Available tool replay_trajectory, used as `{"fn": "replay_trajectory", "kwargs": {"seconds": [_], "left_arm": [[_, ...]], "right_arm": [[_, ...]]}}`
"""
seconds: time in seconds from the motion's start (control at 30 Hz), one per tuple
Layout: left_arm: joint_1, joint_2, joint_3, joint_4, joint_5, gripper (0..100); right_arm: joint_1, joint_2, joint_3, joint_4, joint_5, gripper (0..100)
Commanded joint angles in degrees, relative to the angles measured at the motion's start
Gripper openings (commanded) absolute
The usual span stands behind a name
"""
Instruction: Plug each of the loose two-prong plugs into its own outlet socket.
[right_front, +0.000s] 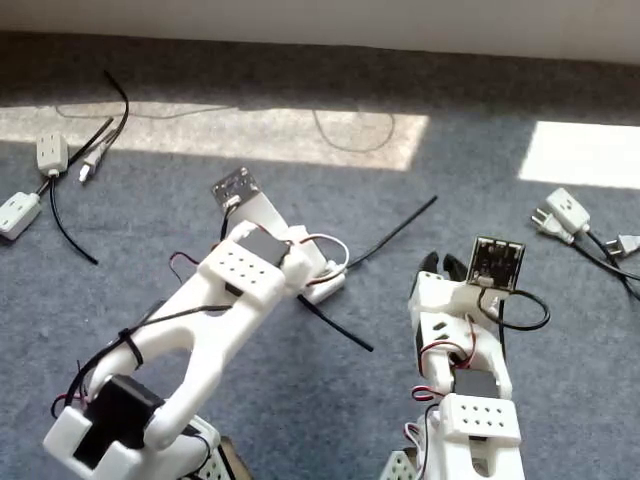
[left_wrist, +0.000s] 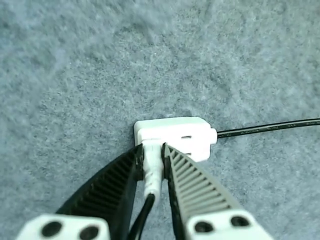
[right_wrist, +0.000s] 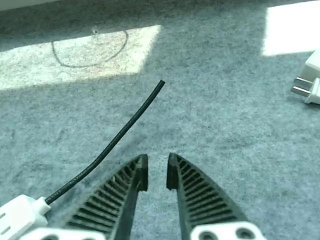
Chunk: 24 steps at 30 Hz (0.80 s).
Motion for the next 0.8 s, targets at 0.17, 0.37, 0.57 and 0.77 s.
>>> {"fn": "replay_trajectory", "kwargs": {"seconds": [0.17,0.37,0.57,0.77], "left_arm": [[-1.3,18.4,-18.9,16.5,-1.6,1],[-1.6,31.8,-31.3,23.9,-1.9,1],[-1.5,33.8,-37.8,30.0,-2.0,1],[-1.1,33.8,-39.1,30.7,-6.8,1]], "right_arm": [[-0.3,-0.7,0.4,-1.5,-0.4,8.4],[-0.3,-0.8,0.4,-1.5,-0.4,8.4],[-0.3,-0.8,0.4,-1.5,-0.4,8.4],[-0.3,-0.8,0.4,-1.5,-0.4,8.4]]}}
